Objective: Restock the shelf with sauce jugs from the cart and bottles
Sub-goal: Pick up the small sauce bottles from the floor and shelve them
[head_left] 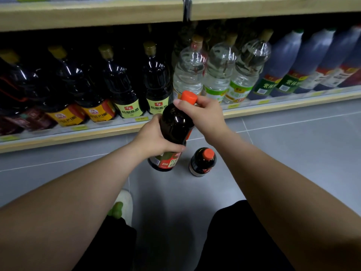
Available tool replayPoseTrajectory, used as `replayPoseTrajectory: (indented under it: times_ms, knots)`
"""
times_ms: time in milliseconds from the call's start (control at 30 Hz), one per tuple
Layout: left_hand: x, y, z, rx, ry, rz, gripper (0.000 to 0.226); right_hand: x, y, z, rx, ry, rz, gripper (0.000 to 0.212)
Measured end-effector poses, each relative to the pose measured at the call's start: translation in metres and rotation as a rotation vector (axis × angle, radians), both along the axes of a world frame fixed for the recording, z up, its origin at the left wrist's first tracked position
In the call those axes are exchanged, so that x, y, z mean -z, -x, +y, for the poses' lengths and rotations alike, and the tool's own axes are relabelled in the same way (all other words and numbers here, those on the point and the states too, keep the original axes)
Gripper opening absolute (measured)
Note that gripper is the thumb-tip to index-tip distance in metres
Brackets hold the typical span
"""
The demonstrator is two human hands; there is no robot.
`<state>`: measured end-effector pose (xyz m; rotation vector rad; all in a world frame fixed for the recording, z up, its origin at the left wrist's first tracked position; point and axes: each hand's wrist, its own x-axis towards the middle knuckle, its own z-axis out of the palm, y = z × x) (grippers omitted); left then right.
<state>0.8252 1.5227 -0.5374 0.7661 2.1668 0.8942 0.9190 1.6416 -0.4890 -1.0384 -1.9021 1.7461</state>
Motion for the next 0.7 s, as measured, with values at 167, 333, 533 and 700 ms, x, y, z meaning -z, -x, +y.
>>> replayPoseTrajectory:
  times_ms: [167, 333, 533, 700]
  knots:
    - [0.006, -0.004, 0.001, -0.038, 0.066, 0.041, 0.099, 0.031, -0.022, -0.005, 0.145, 0.041, -0.161, 0.046]
    - [0.012, -0.004, 0.005, -0.040, 0.147, 0.038, 0.100, 0.100, -0.056, -0.015, 0.349, 0.165, -0.561, 0.067]
    - [0.025, -0.010, 0.005, -0.044, 0.192, 0.015, 0.100, 0.164, -0.049, -0.038, 0.434, 0.391, -0.551, 0.109]
    - [0.034, -0.009, 0.003, -0.033, 0.203, -0.003, 0.108, 0.185, -0.039, -0.020, 0.565, 0.277, -0.445, 0.107]
